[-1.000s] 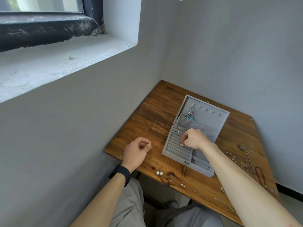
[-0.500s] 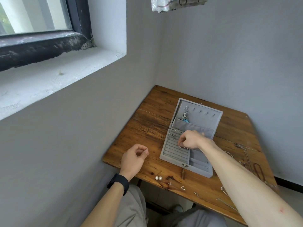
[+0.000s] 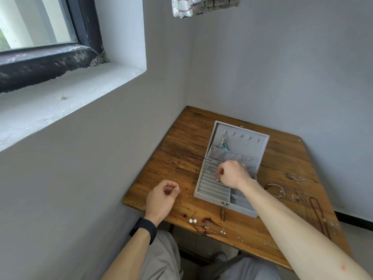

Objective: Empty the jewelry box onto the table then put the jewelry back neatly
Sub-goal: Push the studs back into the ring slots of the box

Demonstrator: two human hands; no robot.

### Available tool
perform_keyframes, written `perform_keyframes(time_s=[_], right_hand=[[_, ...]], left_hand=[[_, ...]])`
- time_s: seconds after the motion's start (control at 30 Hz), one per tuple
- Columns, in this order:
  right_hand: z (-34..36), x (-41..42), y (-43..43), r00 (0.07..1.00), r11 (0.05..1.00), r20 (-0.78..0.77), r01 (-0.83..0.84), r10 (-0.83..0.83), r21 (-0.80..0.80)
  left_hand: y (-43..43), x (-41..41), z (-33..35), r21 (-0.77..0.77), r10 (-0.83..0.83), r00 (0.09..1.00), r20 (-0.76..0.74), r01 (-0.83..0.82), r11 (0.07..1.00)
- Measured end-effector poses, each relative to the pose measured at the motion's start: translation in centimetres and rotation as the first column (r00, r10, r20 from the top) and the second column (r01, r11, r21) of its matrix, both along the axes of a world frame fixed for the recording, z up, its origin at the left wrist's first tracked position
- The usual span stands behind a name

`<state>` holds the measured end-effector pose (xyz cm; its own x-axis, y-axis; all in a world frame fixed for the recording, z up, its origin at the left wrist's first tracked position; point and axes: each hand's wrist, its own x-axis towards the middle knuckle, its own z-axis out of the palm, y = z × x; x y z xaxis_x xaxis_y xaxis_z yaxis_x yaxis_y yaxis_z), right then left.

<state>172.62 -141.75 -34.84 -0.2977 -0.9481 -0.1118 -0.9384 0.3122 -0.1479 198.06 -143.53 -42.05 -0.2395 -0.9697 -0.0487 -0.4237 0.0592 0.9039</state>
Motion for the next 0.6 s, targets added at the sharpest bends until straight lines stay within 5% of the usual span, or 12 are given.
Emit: perform_keyframes(time_s=[0.23,0.6], right_hand=[[-1.0,-0.8,1.4,0.986,0.989,0.157,0.068,-0.047,-0.131],[-2.5,-0.6,2.5,1.0,0.981,-0.01,-0.02,0.018,-0.191]], left_hand=[[0.0,-0.1,0.1,-0.003,0.011,1.0,0.001,-0.011,1.0],[-0.2,-0.4,0.2,-0.011,0.021,1.0,0.022,-0.021,1.0]])
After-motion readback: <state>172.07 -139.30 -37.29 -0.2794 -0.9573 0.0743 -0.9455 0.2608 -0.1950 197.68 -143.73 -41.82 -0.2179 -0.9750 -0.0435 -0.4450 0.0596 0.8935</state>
